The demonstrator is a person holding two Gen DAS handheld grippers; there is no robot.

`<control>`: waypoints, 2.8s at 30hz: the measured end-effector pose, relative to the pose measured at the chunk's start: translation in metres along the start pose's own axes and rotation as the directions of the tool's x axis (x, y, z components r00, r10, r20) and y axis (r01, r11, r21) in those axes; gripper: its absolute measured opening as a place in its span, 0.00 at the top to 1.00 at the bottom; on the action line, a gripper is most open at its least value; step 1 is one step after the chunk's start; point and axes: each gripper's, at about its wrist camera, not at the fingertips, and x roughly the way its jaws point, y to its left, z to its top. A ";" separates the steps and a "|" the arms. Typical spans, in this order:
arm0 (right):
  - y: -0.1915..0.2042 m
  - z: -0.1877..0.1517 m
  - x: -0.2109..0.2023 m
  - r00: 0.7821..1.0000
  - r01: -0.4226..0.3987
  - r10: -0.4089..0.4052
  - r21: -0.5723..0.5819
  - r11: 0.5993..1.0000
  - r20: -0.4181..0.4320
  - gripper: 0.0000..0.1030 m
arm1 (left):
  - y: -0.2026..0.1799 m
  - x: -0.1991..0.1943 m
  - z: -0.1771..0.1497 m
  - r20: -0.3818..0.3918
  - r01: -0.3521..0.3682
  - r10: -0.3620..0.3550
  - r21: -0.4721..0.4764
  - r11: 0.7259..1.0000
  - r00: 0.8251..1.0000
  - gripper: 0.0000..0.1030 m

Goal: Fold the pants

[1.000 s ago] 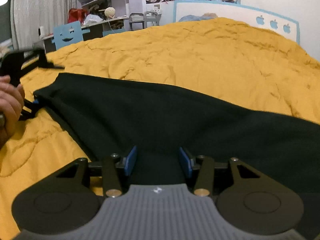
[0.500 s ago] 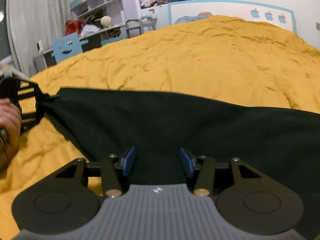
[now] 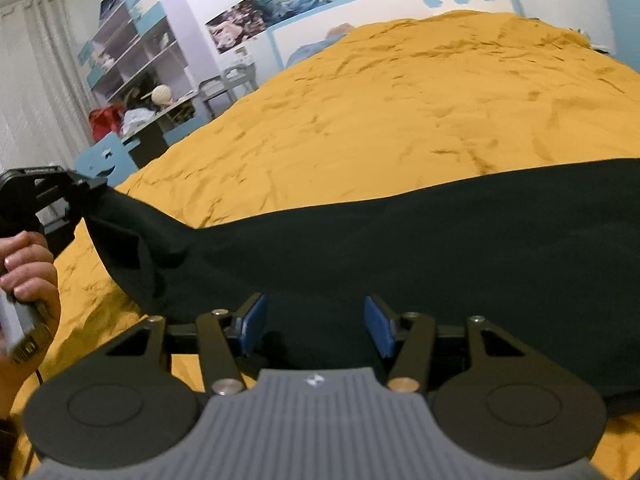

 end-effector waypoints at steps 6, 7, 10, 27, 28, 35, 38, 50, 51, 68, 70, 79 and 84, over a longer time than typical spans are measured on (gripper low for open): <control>-0.015 0.006 -0.022 1.000 0.013 -0.014 0.016 1.000 0.021 0.49 | -0.056 0.007 -0.029 -0.081 0.077 -0.060 0.237 0.968 0.995 0.92; -0.017 0.006 -0.025 1.000 0.017 -0.017 0.019 1.000 0.025 0.49 | -0.066 0.008 -0.036 -0.096 0.093 -0.068 0.281 0.955 0.993 0.92; -0.023 0.007 -0.034 0.999 0.034 -0.035 0.034 0.999 0.034 0.49 | -0.093 0.009 -0.061 -0.150 0.154 -0.102 0.394 0.906 0.983 0.92; -0.065 0.006 -0.067 0.990 0.128 -0.137 0.163 0.978 0.043 0.49 | -0.130 0.015 -0.150 -0.673 0.579 -0.223 0.365 0.729 0.705 0.47; -0.065 0.007 -0.067 0.990 0.126 -0.135 0.172 0.977 0.041 0.49 | -0.125 0.013 -0.138 -0.653 0.564 -0.238 0.349 0.748 0.719 0.45; -0.062 0.025 -0.041 0.998 0.041 -0.030 0.252 0.967 -0.047 0.48 | -0.057 0.014 -0.072 -0.448 0.202 -0.067 0.261 0.944 0.892 0.33; -0.057 0.029 -0.024 0.996 0.008 0.020 0.308 0.951 -0.087 0.48 | -0.026 0.020 -0.058 -0.414 0.082 0.015 0.216 0.973 0.910 0.33; -0.049 0.029 0.031 0.978 0.032 0.046 0.363 0.931 -0.203 0.95 | -0.012 0.029 -0.062 -0.483 0.038 0.051 0.173 0.984 0.874 0.33; -0.050 0.031 0.029 0.979 0.020 0.056 0.368 0.930 -0.196 0.96 | -0.014 0.031 -0.066 -0.518 0.048 0.057 0.189 0.981 0.854 0.33; -0.081 0.045 -0.023 0.980 0.130 -0.090 0.232 0.964 -0.178 0.72 | -0.015 0.018 -0.071 -0.604 0.079 0.049 0.184 0.980 0.795 0.43; -0.071 0.060 -0.030 0.984 0.148 -0.131 0.148 0.978 -0.123 0.71 | -0.012 0.020 -0.069 -0.592 0.078 0.038 0.170 0.982 0.805 0.42; 0.013 0.119 0.059 0.950 -0.223 0.144 -0.280 0.934 -0.276 0.58 | -0.003 0.044 -0.083 -0.630 0.068 0.040 0.146 0.987 0.775 0.53; 0.050 0.122 0.124 0.911 -0.314 0.163 -0.379 0.870 -0.379 0.57 | 0.002 0.049 -0.083 -0.653 0.074 0.026 0.126 0.989 0.757 0.58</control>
